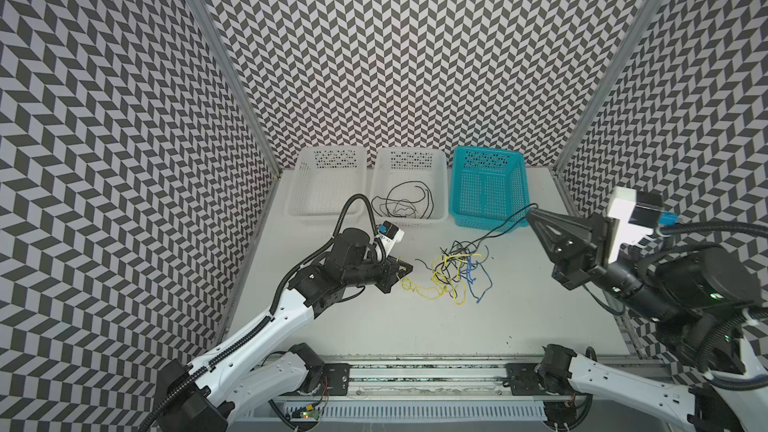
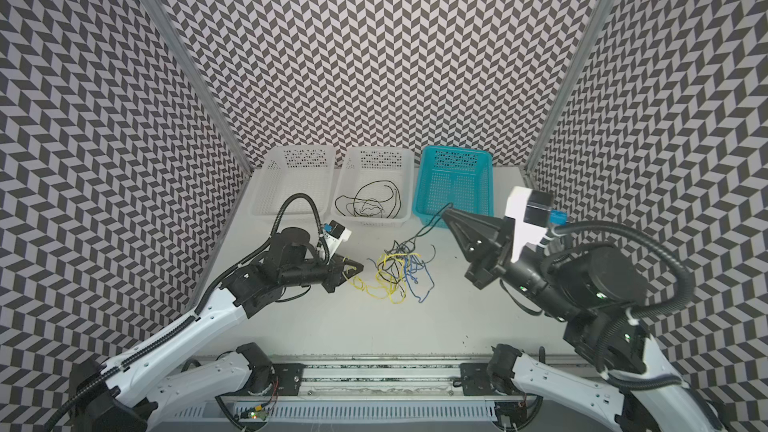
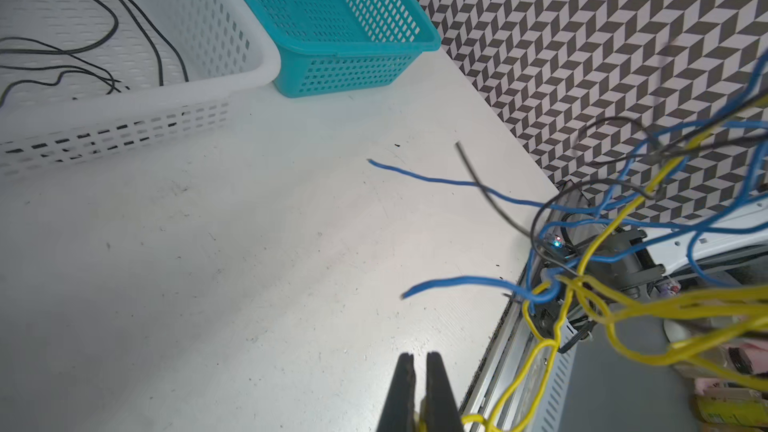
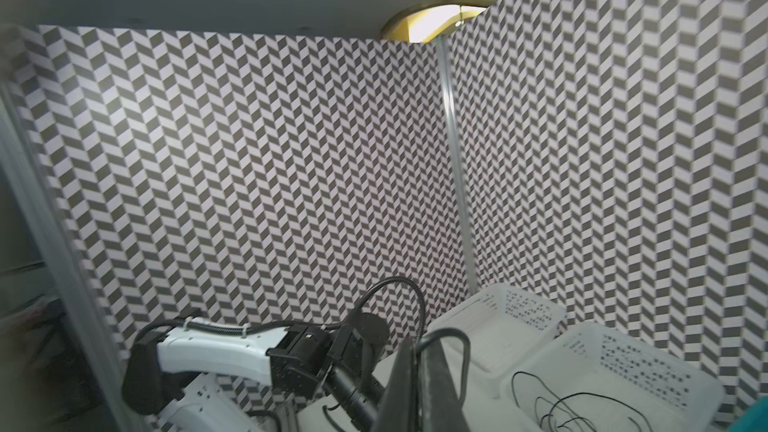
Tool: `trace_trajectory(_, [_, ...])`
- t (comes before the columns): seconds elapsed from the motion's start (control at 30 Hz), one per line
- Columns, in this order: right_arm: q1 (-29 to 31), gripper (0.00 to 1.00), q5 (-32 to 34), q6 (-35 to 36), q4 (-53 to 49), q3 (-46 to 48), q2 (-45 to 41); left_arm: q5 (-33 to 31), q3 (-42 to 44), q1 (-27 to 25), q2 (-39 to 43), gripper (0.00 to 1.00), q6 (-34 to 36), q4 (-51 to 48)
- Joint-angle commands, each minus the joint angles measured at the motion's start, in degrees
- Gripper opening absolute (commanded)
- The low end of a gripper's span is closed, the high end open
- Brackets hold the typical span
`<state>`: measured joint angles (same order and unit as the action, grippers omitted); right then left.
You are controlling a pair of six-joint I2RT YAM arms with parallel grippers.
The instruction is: Untangle the cables
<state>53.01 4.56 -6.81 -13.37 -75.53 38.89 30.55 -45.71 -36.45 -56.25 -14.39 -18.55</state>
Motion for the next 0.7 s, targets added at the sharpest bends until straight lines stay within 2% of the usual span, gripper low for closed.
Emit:
trace_trajectory(0.0, [0.17,0.0,11.73,3.6,3.84,-0.06,-1.02,-1.07,-1.13,-0.27,-0.09,0.0,1.19,-3.73])
trace_trajectory(0.2, [0.16,0.0,16.61,3.91,-2.43,0.73,-0.24,-6.04,-2.63,-0.47,0.06,0.0,2.08,-6.3])
trace_trajectory(0.37, [0.23,0.0,26.48,2.7,-6.18,7.47,-0.35,-8.56,-2.97,0.21,2.55,0.0,2.52,-6.77])
trace_trajectory(0.5, [0.16,0.0,26.49,-0.84,-6.52,15.46,-0.91,-6.9,-2.69,0.3,3.86,0.0,2.62,-6.12])
trace_trajectory(0.67, [0.16,0.02,21.49,-6.02,-5.63,24.23,-1.12,-3.04,-2.81,0.26,4.29,0.0,2.53,-5.69])
